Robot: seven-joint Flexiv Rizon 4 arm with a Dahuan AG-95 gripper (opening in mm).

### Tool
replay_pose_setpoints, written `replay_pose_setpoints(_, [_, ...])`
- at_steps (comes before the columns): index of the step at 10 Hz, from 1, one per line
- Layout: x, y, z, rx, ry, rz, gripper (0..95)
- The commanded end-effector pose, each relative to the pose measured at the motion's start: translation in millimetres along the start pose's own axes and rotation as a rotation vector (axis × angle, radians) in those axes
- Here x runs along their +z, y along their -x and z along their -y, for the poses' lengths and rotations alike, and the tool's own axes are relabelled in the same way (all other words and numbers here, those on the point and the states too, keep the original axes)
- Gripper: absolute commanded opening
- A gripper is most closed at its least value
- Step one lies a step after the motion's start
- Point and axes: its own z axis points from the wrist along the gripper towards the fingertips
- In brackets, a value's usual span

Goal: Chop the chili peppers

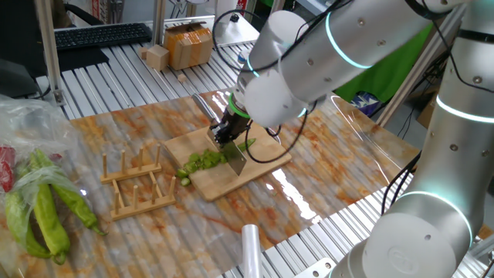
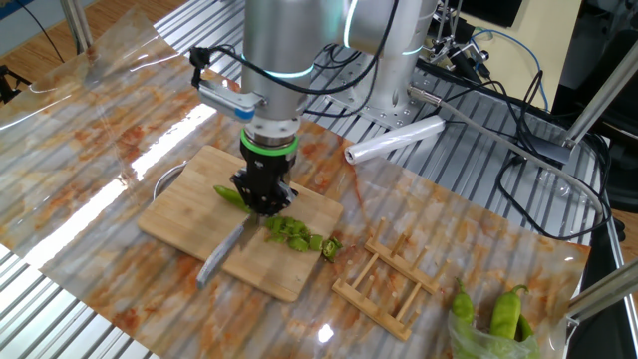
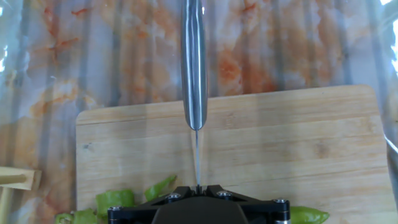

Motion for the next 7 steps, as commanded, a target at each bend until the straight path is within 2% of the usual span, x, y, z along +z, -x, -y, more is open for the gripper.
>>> replay_pose_setpoints(1, [3.1,2.4,5.5,-0.007,-0.034,0.008,0.0])
replay_pose_setpoints(2, [5.5,4.1,6.2,-0.008,-0.034,0.011,0.0])
replay_pose_setpoints(4, [4.0,2.1,1.5,0.003,-0.013,0.012,0.0])
replay_pose_setpoints(5, [3.3,1.4,-1.0,-0.007,-0.038,0.016,0.0])
replay_pose_setpoints(7, [4.1,2.9,-0.5,-0.02,-0.059,0.014,0.0])
